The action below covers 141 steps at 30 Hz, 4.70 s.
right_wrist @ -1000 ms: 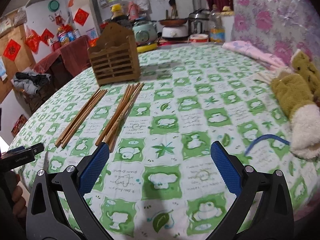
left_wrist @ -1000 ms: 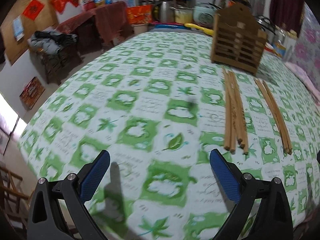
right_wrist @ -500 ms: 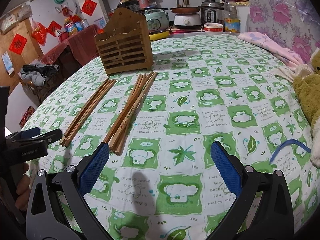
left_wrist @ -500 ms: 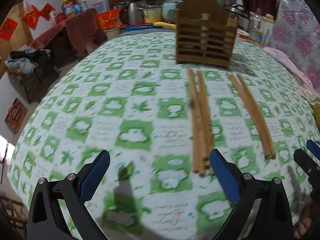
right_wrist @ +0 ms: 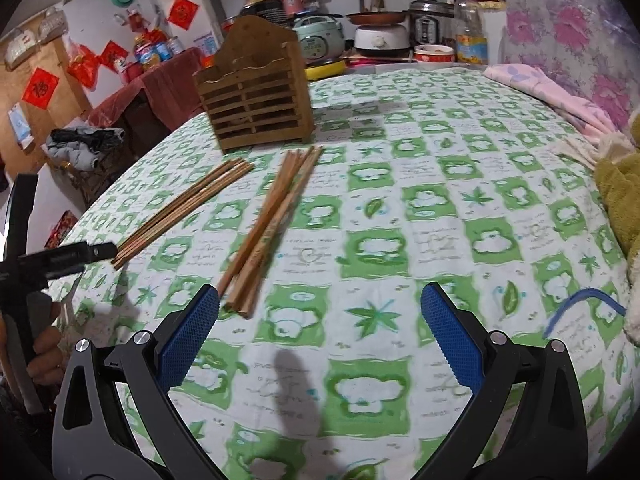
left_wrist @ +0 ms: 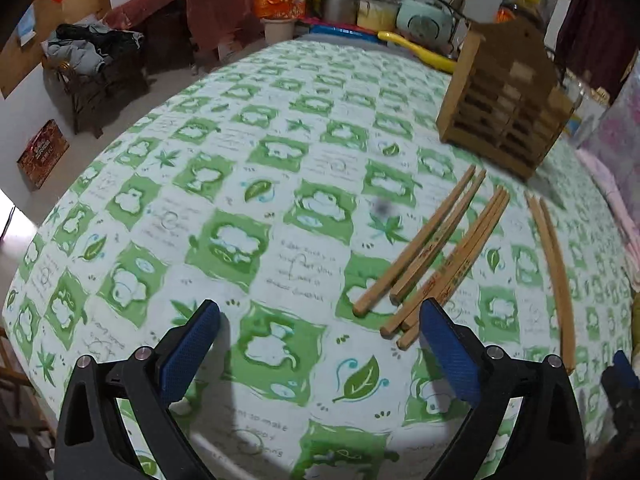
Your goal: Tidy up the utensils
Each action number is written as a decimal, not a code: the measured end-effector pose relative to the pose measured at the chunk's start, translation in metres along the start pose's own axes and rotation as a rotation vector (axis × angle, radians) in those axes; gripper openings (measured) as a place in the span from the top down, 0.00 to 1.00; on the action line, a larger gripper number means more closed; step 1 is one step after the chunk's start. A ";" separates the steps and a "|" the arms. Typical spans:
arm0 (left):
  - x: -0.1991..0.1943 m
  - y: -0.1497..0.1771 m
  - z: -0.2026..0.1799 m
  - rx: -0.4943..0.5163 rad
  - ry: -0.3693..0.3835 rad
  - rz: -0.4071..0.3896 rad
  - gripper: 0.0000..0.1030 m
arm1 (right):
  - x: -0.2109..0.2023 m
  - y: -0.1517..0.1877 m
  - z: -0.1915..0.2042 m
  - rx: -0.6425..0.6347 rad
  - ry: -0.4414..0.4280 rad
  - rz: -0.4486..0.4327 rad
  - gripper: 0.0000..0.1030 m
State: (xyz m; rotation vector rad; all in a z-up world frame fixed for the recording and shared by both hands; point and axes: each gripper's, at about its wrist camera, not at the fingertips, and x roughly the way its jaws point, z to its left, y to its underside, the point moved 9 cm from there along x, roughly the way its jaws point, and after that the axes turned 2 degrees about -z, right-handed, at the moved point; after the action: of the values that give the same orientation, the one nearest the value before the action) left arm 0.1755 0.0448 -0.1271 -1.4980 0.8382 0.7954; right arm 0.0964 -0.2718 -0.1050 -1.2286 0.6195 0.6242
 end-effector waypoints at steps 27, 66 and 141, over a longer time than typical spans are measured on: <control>-0.038 -0.008 -0.016 0.069 0.046 -0.127 0.30 | 0.011 -0.009 -0.008 -0.069 -0.028 0.062 0.58; 0.022 -0.008 -0.035 0.325 -0.011 0.017 0.30 | 0.046 -0.016 -0.057 -0.069 0.076 0.146 0.78; -0.158 -0.254 -0.139 0.193 0.474 -0.477 0.95 | -0.043 -0.290 0.012 -0.069 -0.146 -0.405 0.94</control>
State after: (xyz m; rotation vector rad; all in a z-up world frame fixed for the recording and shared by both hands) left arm 0.3159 -0.0692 0.1483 -1.6440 0.8217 0.0012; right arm 0.2781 -0.3276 0.1180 -1.3130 0.2171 0.3914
